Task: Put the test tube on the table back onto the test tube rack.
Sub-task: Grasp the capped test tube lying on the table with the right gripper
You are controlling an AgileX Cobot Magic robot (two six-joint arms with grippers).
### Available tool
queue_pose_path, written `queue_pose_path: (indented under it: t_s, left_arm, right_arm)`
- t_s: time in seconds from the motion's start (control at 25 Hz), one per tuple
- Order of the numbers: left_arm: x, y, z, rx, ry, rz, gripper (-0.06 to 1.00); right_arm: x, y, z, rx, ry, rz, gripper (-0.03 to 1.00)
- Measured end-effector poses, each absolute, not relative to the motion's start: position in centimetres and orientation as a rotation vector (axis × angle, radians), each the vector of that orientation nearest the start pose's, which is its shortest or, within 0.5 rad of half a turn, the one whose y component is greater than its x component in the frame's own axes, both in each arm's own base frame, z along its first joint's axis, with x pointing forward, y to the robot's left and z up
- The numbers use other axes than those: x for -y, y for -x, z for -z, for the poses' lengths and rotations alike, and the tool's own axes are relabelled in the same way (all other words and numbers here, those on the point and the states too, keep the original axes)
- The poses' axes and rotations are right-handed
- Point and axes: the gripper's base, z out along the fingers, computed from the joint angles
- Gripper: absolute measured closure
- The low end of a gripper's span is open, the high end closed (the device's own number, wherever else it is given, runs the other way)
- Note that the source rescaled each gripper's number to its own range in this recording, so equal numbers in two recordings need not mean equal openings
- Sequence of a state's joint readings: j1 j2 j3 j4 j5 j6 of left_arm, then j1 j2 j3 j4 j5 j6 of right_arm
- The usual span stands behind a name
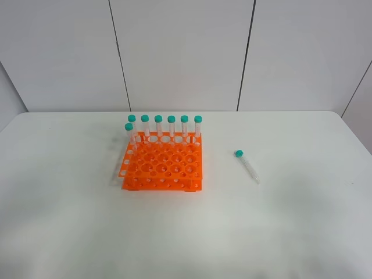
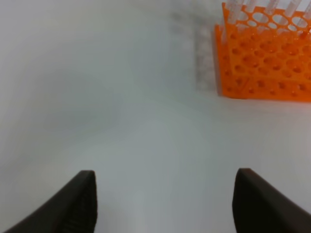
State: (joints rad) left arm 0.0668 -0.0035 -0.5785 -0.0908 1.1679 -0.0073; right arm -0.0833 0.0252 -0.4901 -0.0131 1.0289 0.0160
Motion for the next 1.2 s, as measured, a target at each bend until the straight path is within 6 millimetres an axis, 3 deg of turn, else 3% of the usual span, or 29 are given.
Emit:
queue_pose_path:
  t_s: [1.2]
  left_arm:
    - [0.89,1.91,-29.05,-2.061,0.062,0.071,-0.06]
  right_arm:
    - [0.11,-0.13,-27.71,-2.045,-0.102,0.058,-0.03]
